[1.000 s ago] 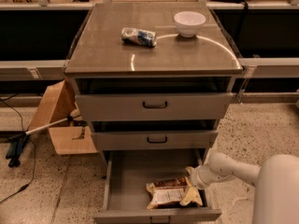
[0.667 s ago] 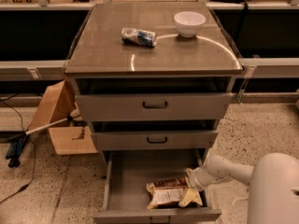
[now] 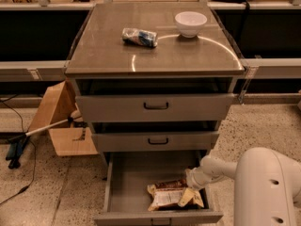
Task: Pick brown chip bag from bottom drawer and place on counter
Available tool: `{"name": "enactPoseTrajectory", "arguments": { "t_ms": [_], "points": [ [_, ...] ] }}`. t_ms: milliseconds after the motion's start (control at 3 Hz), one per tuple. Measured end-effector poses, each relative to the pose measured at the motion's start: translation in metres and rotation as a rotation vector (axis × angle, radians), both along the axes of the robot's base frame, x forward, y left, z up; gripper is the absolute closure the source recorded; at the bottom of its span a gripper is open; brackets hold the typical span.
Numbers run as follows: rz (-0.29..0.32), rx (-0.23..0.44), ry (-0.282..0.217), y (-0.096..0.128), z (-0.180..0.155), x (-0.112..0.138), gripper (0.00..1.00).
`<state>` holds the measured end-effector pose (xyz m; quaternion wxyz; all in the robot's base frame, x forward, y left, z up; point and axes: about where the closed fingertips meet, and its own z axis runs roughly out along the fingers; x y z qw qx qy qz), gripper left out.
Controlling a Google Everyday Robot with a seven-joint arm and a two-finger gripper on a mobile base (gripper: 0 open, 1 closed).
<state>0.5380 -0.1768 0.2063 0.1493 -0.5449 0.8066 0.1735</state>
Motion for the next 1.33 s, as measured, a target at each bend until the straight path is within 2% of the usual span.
{"name": "enactPoseTrajectory", "arguments": {
  "t_ms": [667, 1333],
  "points": [
    [-0.014, -0.019, -0.019, -0.003, 0.001, -0.006, 0.0],
    [-0.009, -0.004, -0.07, 0.003, -0.017, 0.011, 0.0]
  ]
}}
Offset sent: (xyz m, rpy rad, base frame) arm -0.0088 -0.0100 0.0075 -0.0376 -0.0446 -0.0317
